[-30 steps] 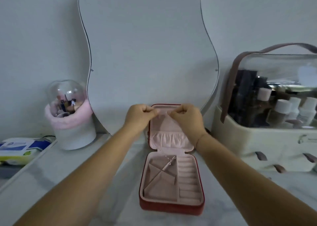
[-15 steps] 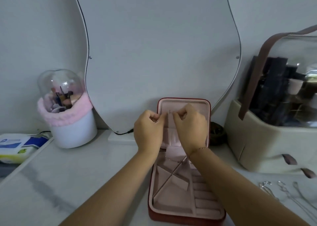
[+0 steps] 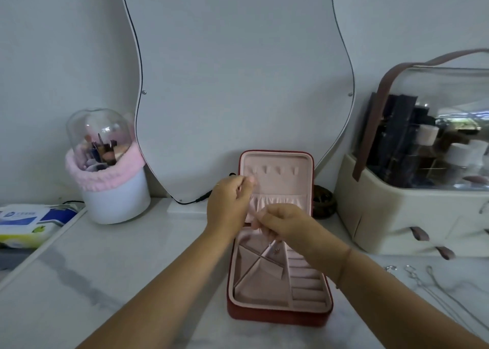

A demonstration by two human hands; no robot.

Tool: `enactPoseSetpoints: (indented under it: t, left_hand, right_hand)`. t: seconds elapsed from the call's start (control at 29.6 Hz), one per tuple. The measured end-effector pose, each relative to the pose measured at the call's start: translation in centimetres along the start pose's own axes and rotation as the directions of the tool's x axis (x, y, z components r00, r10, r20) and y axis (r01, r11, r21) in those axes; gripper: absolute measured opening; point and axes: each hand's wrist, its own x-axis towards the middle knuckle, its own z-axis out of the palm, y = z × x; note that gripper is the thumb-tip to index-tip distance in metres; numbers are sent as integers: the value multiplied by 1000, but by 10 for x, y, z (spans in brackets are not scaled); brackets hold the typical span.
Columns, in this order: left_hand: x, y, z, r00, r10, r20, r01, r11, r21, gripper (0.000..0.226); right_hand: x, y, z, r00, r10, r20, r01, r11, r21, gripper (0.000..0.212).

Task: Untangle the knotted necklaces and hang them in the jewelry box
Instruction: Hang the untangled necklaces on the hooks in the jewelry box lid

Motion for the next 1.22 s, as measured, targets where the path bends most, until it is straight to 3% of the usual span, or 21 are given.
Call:
enactPoseSetpoints:
  t: [0.07, 0.17, 0.3, 0.41, 0.61, 0.78, 1.01, 1.22]
  left_hand:
    - [-4, -11, 5, 987, 163, -11, -158, 968, 195, 40]
    - [-5, -26, 14, 964, 264, 35, -260, 905, 337, 44]
    - [-5, -26, 22, 957, 289, 18, -271, 873, 406, 49]
    - [-7, -21, 25, 951, 306, -44, -258, 863, 434, 51]
    - [-11, -17, 24, 959, 270, -89, -224, 911, 347, 68]
    - [-13, -16, 23, 961, 250, -116, -203, 927, 316, 68]
    - [-13, -16, 18, 980, 196, -21, -182, 942, 284, 61]
    - [-20, -14, 13, 993, 113, 31, -117, 976, 185, 71]
  right_hand:
    - [-8, -2, -11, 996, -40, -75, 24, 980, -199, 28]
    - [-15, -7, -27, 990, -70, -120, 37, 965, -260, 28]
    - [-1, -13, -42, 970, -62, -233, 40, 994, -97, 28]
    - [17, -24, -46, 943, -135, -305, 152, 988, 34, 30]
    - [49, -39, -42, 902, -191, -387, 269, 950, 157, 26]
    - [54, -23, -28, 944, -97, -315, 147, 979, 139, 24]
    - [-13, -2, -68, 915, -148, -376, 143, 989, -41, 18]
    - [-107, 45, -124, 889, -4, -458, -142, 948, -284, 8]
